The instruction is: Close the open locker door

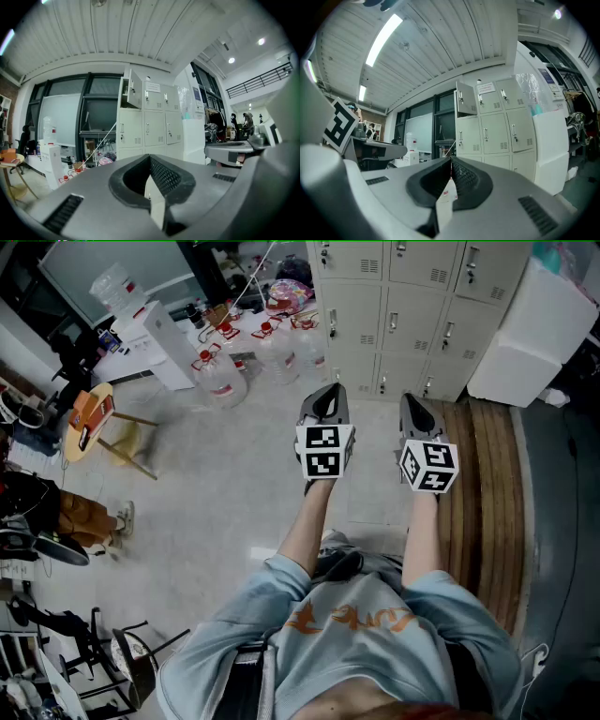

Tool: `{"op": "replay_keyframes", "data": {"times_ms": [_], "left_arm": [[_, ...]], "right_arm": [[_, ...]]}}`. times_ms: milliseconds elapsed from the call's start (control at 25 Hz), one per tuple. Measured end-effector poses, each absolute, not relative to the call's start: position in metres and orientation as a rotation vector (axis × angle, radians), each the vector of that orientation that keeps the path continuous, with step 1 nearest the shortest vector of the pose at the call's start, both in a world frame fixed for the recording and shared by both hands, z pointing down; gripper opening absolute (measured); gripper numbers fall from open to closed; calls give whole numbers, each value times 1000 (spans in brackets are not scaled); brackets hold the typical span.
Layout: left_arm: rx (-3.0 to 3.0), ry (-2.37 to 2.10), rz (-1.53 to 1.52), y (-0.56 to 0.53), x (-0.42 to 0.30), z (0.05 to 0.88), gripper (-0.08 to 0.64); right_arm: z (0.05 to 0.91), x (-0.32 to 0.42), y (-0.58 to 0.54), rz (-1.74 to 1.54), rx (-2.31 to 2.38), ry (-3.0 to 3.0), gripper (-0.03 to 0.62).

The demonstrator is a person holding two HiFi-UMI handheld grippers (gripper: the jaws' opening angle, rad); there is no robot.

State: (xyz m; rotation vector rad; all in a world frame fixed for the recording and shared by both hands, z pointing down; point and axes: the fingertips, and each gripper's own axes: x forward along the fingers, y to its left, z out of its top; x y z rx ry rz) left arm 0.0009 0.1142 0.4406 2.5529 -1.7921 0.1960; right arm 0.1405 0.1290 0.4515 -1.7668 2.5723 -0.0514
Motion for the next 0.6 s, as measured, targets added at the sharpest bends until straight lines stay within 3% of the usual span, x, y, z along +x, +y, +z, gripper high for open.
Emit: {"op": "replay_keyframes", "data": {"times_ms": [600], "left_arm": [[2524, -1761, 172, 112, -1, 432, 21]], "right_arm": [[444, 149, 119, -78, -1768, 2537, 31]]}}
